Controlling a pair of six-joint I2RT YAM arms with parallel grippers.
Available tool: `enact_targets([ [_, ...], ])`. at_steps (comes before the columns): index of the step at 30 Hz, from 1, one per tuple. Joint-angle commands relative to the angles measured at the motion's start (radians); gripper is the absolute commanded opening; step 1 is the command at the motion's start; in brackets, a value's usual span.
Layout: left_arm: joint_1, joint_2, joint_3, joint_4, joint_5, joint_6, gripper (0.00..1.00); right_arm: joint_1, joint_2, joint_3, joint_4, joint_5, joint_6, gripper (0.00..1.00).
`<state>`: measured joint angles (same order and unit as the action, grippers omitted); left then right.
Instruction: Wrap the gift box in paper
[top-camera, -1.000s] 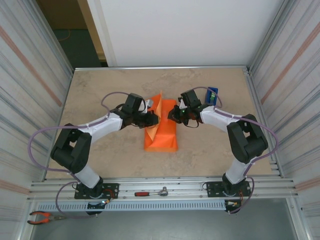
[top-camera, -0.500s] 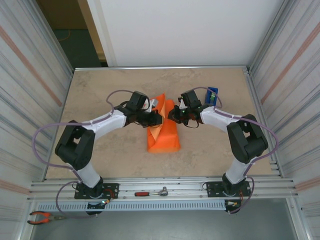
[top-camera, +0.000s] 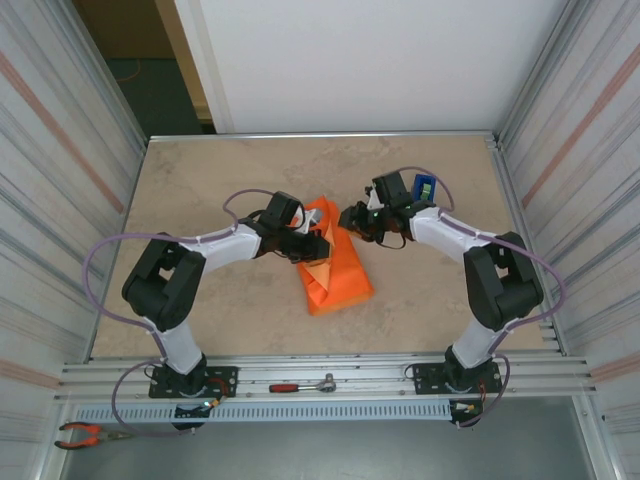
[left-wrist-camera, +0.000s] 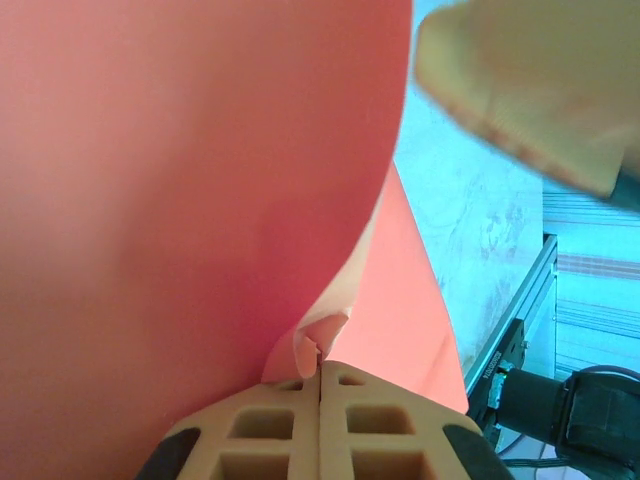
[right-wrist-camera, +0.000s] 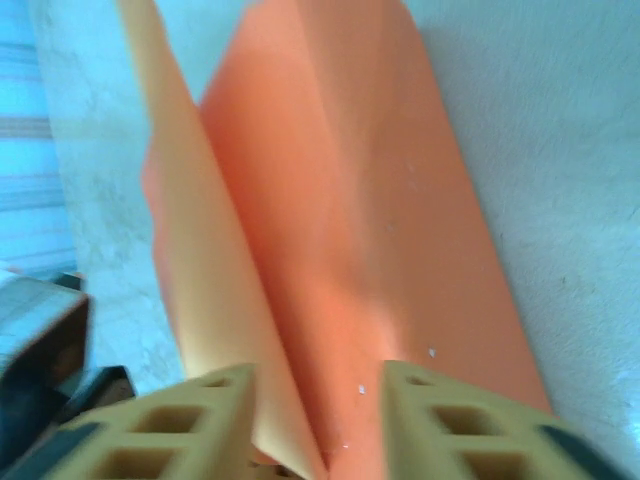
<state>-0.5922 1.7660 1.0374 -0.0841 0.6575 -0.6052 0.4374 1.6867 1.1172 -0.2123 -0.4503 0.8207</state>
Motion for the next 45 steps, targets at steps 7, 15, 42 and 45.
enact_targets([
  [7,-0.008,0.047,-0.037,-0.014,-0.009,0.032,0.00,0.015,0.098,0.225,-0.170,-0.001,-0.113,0.87],
  [15,-0.009,0.044,-0.042,-0.009,-0.009,0.032,0.00,0.032,0.206,0.285,-0.243,0.047,-0.135,0.88],
  [42,0.178,-0.169,0.158,-0.133,0.250,0.067,0.50,-0.022,0.206,0.024,-0.034,-0.074,-0.046,0.39],
  [45,0.240,-0.205,0.118,-0.126,0.239,0.060,0.53,-0.017,0.187,-0.046,0.067,-0.081,0.032,0.37],
])
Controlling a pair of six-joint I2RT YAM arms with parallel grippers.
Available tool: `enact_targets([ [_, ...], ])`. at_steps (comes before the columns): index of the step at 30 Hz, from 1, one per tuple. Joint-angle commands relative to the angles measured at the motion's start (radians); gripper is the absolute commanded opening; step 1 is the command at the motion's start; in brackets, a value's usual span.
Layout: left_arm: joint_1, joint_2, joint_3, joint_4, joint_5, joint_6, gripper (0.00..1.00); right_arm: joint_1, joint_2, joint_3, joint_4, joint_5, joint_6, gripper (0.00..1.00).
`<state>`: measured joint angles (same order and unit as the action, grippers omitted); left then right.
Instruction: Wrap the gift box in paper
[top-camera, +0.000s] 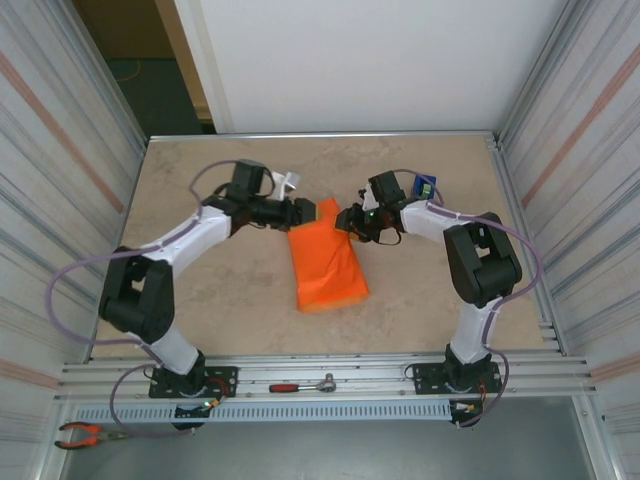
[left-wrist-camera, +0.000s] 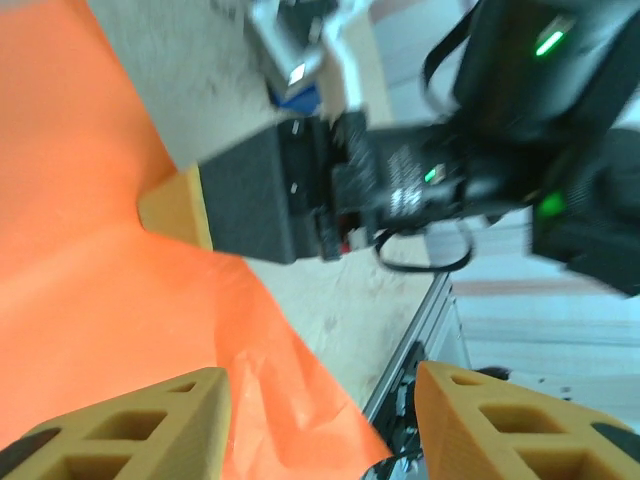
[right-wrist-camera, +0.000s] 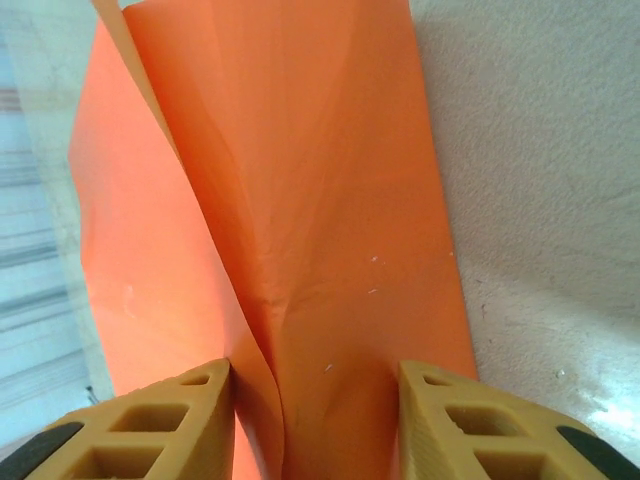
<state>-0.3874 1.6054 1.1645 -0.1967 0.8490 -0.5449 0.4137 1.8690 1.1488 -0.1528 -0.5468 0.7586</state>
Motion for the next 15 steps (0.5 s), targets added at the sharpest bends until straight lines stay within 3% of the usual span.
enact_targets([
  [1,0.051,-0.055,-0.036,0.003,0.035,-0.009,0.53,0.009,-0.002,-0.099,0.039,0.015,0.120,0.37],
  [9,0.074,-0.064,-0.275,0.117,-0.094,0.017,0.58,0.067,-0.039,-0.185,0.138,0.118,0.237,0.33],
  [15,0.068,-0.061,-0.374,0.240,-0.121,0.039,0.63,0.084,-0.032,-0.205,0.166,0.136,0.257,0.34],
])
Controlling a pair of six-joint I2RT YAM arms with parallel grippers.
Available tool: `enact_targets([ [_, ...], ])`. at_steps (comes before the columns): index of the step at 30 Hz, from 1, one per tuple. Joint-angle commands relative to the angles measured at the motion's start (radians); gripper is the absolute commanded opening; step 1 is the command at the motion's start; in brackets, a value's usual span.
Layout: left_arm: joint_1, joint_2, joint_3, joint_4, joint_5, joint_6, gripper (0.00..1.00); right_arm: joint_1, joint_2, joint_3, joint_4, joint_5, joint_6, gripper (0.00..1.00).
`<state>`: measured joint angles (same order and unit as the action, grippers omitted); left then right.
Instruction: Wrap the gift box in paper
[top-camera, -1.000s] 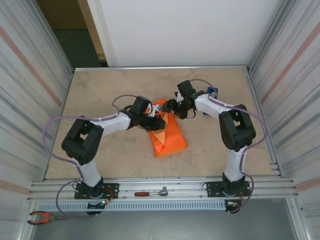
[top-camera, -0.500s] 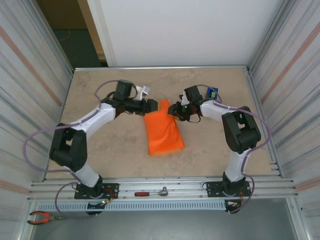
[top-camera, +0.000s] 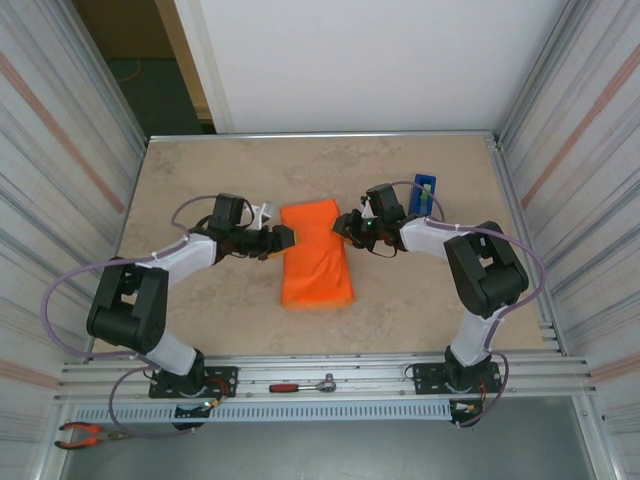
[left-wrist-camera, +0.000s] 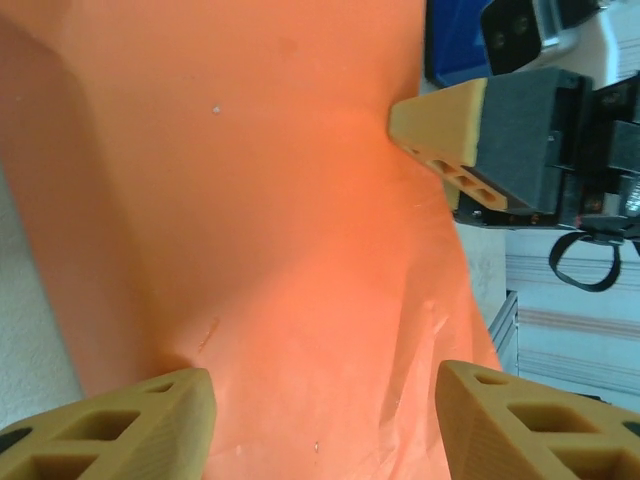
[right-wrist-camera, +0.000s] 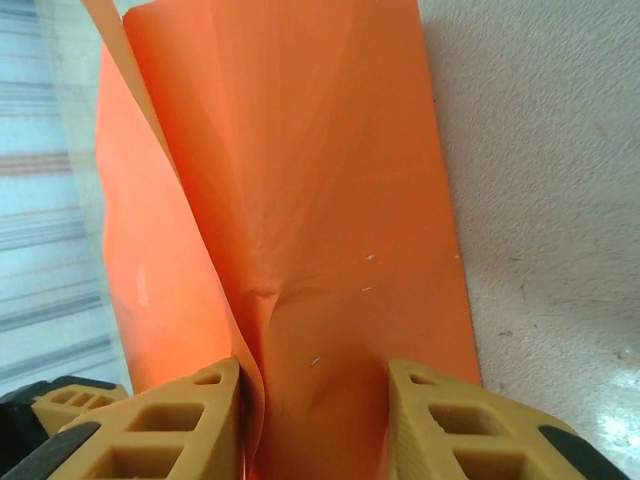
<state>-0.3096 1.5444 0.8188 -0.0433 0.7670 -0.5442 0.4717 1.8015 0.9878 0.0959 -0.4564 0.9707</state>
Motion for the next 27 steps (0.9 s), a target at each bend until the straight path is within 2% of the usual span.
enact_targets([
  [1,-0.015,0.000,-0.027,0.088,-0.043,0.048,0.63,0.027,0.037,-0.046,-0.084,0.046,0.045,0.34],
  [5,-0.029,0.007,-0.011,0.071,-0.069,0.081,0.64,0.030,0.039,-0.045,-0.084,0.046,0.046,0.34],
  [8,-0.029,-0.007,0.009,-0.036,-0.178,0.128,0.64,0.031,0.040,-0.043,-0.088,0.046,0.047,0.34],
  [10,-0.020,-0.056,-0.013,-0.049,-0.248,0.136,0.65,0.032,0.037,-0.047,-0.091,0.047,0.045,0.34],
  [12,-0.012,-0.099,-0.030,-0.052,-0.289,0.139,0.71,0.033,0.036,-0.049,-0.091,0.049,0.045,0.34],
  [19,-0.024,-0.063,0.001,-0.048,-0.225,0.157,0.77,0.037,0.051,-0.034,-0.090,0.044,0.046,0.33],
  [27,-0.082,0.032,0.025,0.003,-0.170,0.162,0.80,0.044,0.053,-0.032,-0.089,0.042,0.045,0.33],
])
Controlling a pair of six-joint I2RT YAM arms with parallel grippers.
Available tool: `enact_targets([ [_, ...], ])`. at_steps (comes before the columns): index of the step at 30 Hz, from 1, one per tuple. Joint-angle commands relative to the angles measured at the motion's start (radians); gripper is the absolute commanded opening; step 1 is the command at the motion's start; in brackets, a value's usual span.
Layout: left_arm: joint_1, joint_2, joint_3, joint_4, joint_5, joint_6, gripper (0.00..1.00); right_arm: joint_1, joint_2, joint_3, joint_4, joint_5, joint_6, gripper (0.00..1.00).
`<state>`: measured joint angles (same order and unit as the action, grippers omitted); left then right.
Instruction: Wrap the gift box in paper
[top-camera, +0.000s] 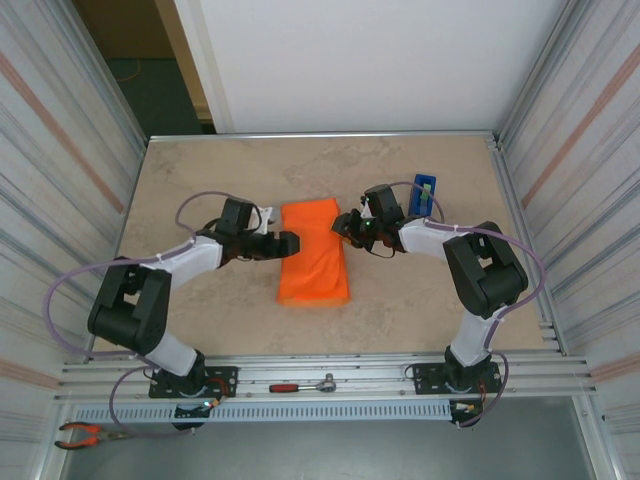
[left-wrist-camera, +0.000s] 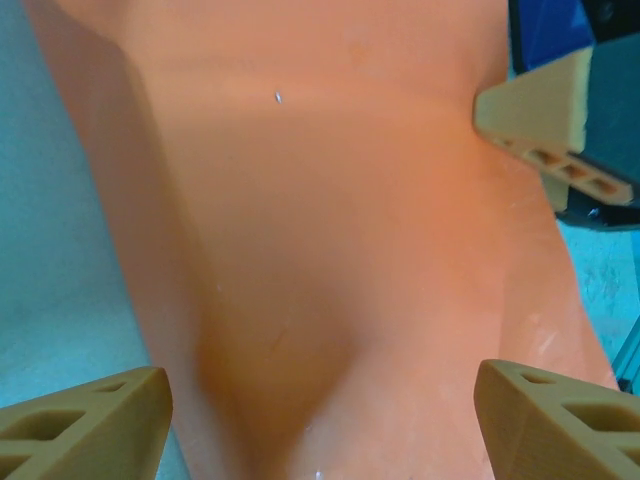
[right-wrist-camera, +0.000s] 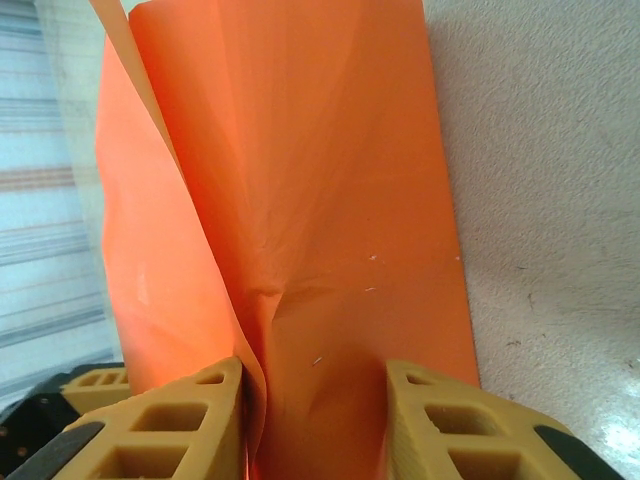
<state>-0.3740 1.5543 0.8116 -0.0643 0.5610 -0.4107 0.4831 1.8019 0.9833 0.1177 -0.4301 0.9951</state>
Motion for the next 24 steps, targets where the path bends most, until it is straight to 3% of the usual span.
enact_targets([
  [1,-0.025,0.034,0.034,0.019,0.030,0.030,0.80,0.031,0.053,-0.027,-0.111,0.014,0.019,0.33],
  [10,-0.078,0.087,0.051,-0.135,-0.176,0.075,0.76,0.016,0.037,0.030,-0.154,-0.028,-0.017,0.36],
  [16,-0.103,0.111,0.075,-0.210,-0.253,0.096,0.76,-0.044,-0.035,0.085,-0.215,-0.075,-0.066,0.59],
  [20,-0.104,0.127,0.081,-0.215,-0.254,0.093,0.75,-0.122,-0.121,0.103,-0.277,-0.083,-0.118,0.64],
  [24,-0.105,0.136,0.083,-0.217,-0.251,0.089,0.75,-0.273,-0.213,0.083,-0.313,-0.102,-0.170,0.65],
])
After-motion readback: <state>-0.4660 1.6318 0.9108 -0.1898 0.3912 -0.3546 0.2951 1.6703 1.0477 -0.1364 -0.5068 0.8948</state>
